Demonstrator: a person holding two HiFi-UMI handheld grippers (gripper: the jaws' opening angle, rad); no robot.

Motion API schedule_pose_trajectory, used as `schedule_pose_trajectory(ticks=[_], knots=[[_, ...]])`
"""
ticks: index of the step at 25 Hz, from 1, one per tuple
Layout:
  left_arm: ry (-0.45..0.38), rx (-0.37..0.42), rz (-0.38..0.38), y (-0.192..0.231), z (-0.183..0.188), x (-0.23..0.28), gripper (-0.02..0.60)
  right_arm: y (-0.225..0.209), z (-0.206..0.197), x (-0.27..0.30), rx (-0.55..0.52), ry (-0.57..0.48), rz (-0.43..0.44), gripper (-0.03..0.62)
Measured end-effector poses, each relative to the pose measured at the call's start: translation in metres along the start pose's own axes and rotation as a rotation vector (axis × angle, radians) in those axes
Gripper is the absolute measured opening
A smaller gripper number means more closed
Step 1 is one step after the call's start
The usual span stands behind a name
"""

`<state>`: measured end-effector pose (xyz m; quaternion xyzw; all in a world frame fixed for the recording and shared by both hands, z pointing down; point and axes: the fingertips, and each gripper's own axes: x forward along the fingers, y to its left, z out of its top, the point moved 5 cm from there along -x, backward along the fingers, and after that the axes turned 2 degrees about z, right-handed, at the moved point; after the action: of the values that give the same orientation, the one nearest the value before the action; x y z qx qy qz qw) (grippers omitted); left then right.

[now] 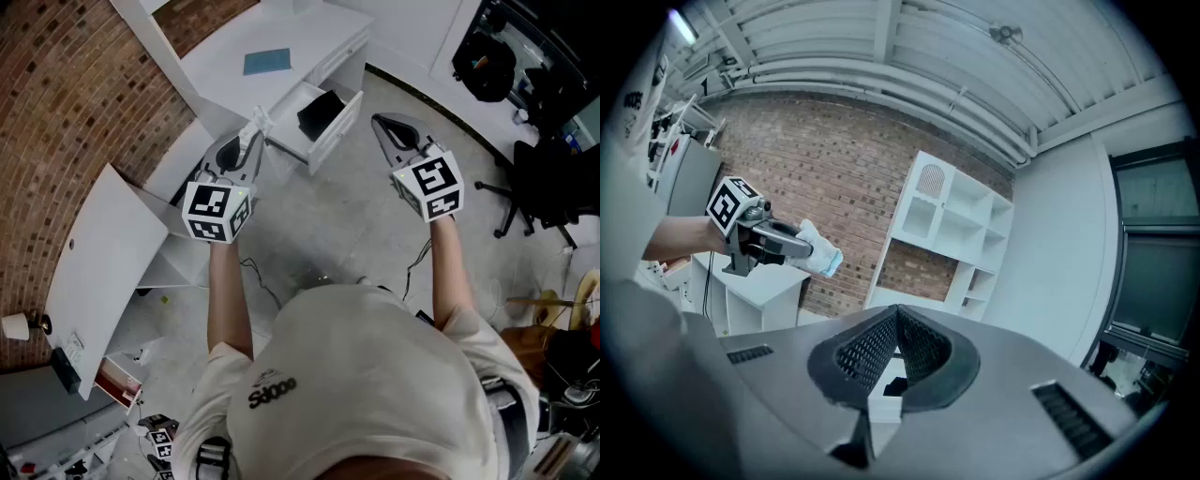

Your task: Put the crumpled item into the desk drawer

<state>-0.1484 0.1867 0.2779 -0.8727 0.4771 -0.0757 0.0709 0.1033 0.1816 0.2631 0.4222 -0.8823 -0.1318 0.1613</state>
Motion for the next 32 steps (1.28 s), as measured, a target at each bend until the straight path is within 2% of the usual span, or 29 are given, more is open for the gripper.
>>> schedule_pose_trajectory(ticks=[11, 16, 21, 26, 32], knots=[[0.015, -0.013, -0.008, 0.008, -0.016, -0.016, 0.061, 0.02, -0.001, 0.004, 0.041, -0.009, -0.006, 0.005], [0.041, 0.044, -0.012, 0.014, -0.022, -0.026, 0.061, 0.036, -0.002, 0.008, 0.048, 0.009, -0.008, 0.006], [0.048, 0.025, -0.038, 0.03, -0.036, -0.044, 0.061, 0.058, -0.001, 0.015, 0.071, 0.029, -0.033, 0.005], [0.055, 0.0, -0.034, 0.047, -0.051, -0.055, 0.061, 0.077, -0.002, 0.018, 0.08, 0.05, -0.043, 0.005], [0.052, -0.019, -0.031, 0.055, -0.057, -0.047, 0.061, 0.069, -0.002, 0.031, 0.071, 0.066, -0.04, 0.005]])
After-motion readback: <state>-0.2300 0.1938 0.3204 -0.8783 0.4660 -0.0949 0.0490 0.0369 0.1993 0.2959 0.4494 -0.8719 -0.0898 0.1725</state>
